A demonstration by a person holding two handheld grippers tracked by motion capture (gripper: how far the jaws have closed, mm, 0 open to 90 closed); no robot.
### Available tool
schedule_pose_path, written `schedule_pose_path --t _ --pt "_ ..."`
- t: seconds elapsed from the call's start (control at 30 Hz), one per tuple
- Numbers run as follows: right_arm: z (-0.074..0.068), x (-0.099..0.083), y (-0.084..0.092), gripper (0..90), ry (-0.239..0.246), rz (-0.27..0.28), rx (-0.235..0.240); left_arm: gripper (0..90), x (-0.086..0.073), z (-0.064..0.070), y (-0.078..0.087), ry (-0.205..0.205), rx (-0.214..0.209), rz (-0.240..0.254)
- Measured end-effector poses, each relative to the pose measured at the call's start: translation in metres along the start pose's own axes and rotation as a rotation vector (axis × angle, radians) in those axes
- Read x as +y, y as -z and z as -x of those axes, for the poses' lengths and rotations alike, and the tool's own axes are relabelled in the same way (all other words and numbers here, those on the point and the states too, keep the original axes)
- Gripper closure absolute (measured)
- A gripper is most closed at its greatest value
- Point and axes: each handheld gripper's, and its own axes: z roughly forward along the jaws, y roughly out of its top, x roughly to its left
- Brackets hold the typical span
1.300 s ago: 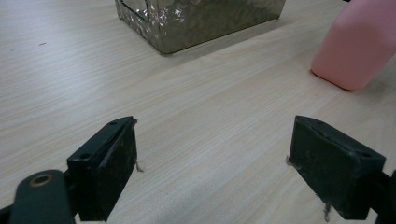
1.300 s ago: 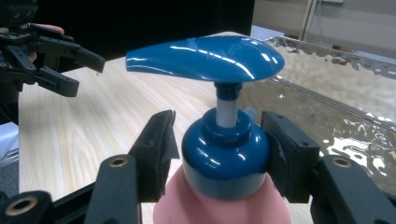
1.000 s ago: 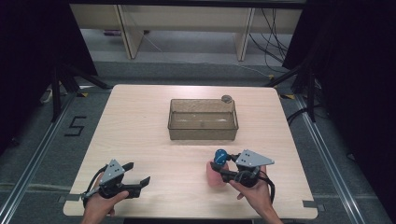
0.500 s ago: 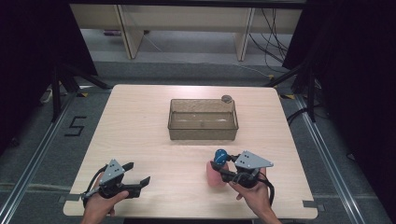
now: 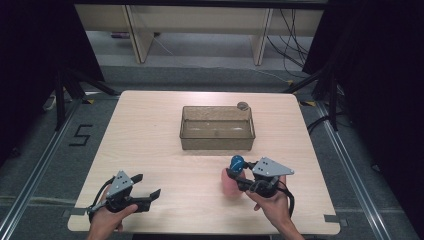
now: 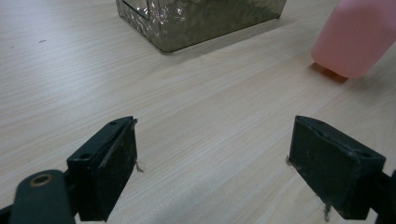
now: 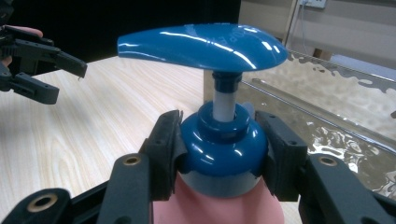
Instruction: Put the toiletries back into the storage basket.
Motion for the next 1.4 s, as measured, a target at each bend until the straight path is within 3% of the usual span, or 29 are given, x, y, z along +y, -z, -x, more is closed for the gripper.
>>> schedule_pose_path --t 0.1,0.37,0.4,0.47,0.5,0.57,0.6,0.63,0.67,0.97,1.2,1.4 --pt "0.001 0.003 0.0 53.7 -0.015 0.001 0.017 14.7 0.0 0.0 0.0 0.002 0.003 0.003" --pt "0.008 0.011 0.0 53.7 0.009 -0.005 -0.032 14.7 0.0 0.0 0.0 0.008 -0.001 0.007" --pt "0.008 0.012 0.0 53.7 -0.017 -0.008 -0.017 14.7 0.0 -0.001 0.0 0.002 0.001 0.007" --pt "0.01 0.013 -0.002 53.7 0.0 0.01 -0.019 14.7 0.0 0.0 -0.001 0.008 0.0 0.009" --pt "0.009 0.014 -0.001 53.7 -0.021 -0.005 -0.014 14.7 0.0 0.0 -0.001 0.004 0.003 0.001" --pt "0.011 0.016 -0.001 53.7 -0.019 -0.003 -0.026 14.7 0.0 0.001 -0.001 0.012 0.005 0.0" --pt "0.014 0.018 0.0 53.7 0.013 0.005 -0.041 14.7 0.0 0.001 -0.001 0.008 0.008 -0.001" --pt "0.014 0.018 0.0 53.7 0.013 0.005 -0.041 14.7 0.0 0.001 -0.001 0.008 0.008 -0.001" --pt "0.015 0.02 -0.001 53.7 -0.009 0.008 -0.031 14.7 0.001 0.001 -0.001 0.008 0.01 -0.001" --pt "0.024 0.027 -0.001 53.7 -0.006 0.0 -0.052 14.7 0.001 0.0 0.001 0.009 0.01 0.01" --pt "0.029 0.034 -0.002 53.7 -0.035 -0.018 -0.053 14.7 0.001 0.0 -0.001 0.006 0.005 0.004" --pt "0.034 0.041 0.0 53.7 -0.02 0.006 -0.059 14.7 0.001 -0.001 -0.001 0.006 -0.002 0.012"
